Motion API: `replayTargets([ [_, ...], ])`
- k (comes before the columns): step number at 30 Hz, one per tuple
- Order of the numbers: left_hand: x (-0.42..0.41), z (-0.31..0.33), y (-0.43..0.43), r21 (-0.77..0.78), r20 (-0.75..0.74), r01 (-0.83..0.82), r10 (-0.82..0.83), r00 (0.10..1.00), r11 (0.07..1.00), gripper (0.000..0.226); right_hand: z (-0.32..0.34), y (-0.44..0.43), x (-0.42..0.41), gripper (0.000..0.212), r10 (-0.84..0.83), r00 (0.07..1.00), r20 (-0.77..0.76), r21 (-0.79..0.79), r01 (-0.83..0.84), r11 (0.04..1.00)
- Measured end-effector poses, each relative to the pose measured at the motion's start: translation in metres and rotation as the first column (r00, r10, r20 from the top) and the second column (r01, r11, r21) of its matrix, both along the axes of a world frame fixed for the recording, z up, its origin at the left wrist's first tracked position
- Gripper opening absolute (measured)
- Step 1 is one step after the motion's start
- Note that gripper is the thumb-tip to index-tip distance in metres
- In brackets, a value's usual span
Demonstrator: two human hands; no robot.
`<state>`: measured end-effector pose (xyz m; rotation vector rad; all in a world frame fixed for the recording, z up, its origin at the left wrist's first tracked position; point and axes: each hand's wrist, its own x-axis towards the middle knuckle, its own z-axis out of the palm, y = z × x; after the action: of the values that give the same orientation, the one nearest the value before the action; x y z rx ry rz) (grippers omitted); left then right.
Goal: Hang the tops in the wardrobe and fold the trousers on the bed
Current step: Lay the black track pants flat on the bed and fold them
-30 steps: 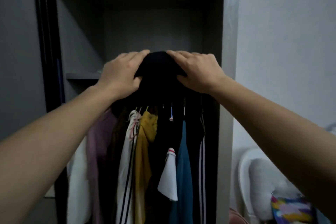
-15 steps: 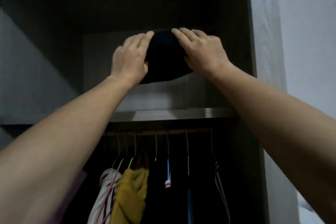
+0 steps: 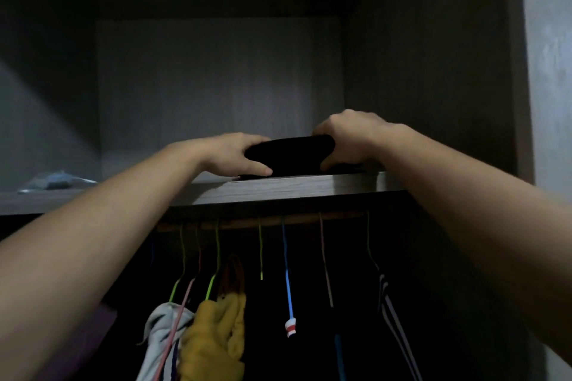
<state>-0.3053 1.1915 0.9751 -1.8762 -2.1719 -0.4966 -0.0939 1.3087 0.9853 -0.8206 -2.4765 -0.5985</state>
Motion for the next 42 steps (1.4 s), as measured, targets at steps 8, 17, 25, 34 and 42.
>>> replayTargets([
  [8,-0.005,0.004,0.050,-0.031,-0.387,-0.185,0.159,0.908,0.982,0.068,0.000,0.019,-0.026,0.052,-0.184,0.980,0.072,0.199,0.167,0.966],
  [17,0.009,0.023,0.108,-0.066,-0.419,-0.265,0.215,0.882,0.962,0.068,0.022,0.080,-0.052,0.031,-0.244,0.963,0.115,-0.170,0.261,0.950],
  [25,-0.005,0.012,0.143,-0.155,-0.334,-0.196,0.135,0.933,0.968,0.058,0.006,0.130,-0.062,0.052,-0.306,0.933,0.187,-0.330,0.354,0.875],
  [34,-0.004,0.014,0.122,0.013,-0.349,-0.146,0.141,0.926,0.989,0.056,0.000,0.118,-0.056,0.052,-0.266,0.960,0.089,-0.378,0.280,0.882],
  [42,0.016,0.011,0.043,0.333,-0.566,-0.093,0.278,0.776,0.938,0.036,0.018,0.036,-0.016,0.034,-0.254,0.952,-0.169,0.029,0.262,0.965],
])
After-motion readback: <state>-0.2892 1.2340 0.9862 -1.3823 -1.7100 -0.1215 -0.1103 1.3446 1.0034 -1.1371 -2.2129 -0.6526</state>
